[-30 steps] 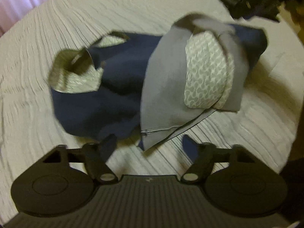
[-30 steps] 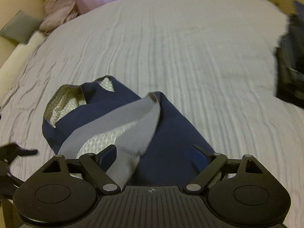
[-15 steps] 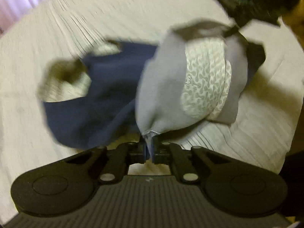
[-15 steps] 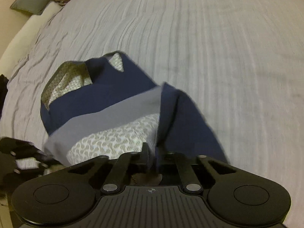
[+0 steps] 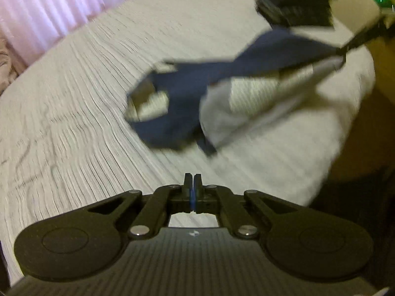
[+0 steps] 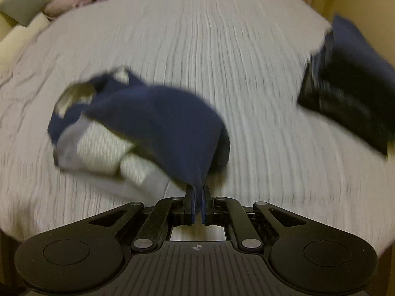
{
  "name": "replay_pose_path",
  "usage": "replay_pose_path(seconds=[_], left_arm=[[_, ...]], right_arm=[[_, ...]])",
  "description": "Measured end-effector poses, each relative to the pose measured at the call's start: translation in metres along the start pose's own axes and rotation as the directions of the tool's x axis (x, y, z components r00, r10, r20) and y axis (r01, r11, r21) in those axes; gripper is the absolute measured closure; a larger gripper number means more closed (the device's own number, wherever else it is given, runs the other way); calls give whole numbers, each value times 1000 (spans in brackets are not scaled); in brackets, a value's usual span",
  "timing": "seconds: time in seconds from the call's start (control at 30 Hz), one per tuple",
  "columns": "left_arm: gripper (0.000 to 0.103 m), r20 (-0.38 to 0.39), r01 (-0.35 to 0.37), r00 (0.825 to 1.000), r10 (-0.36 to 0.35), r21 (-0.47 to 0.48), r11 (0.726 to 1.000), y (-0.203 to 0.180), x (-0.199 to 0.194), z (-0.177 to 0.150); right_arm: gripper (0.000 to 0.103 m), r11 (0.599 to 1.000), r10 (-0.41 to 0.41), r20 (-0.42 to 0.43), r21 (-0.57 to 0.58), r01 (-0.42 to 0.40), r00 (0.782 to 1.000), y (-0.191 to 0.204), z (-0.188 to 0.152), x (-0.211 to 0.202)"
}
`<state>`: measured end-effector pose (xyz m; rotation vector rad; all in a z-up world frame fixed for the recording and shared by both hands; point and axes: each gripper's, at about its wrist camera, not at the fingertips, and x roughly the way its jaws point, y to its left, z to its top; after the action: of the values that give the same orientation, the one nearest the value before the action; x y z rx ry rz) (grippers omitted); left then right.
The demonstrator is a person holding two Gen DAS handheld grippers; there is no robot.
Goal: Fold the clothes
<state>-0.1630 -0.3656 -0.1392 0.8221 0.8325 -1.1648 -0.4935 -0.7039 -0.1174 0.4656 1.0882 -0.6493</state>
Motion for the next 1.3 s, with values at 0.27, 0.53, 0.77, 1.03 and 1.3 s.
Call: replay_pose_path(seconds=[0.27,0.53,0.77,1.03,1.3], left_arm=[[46,-11,23,1000,-23,4,1000,-24,82,7],[43,-36,26,999,-22,113,993,-43,183,57],[103,-38,29,999,-24,117,993,-38,158,62],[103,-98,-52,994,46,-64,997,3,10,27],[103,-228,40,973,-46,-30,999,-43,-13,-46]], right_arm=[[103,982,-135,-94,116,146,986,-42,-52,0],[83,999,-36,-93,25,39,995,-41,-25,16],[12,985,110,-124,-120,-125,986,-23,-22,75],[12,969,158,-150,-165,-182,976,9,-55,123],[71,962,233,-181,-102,-254,955,33,-79,113]])
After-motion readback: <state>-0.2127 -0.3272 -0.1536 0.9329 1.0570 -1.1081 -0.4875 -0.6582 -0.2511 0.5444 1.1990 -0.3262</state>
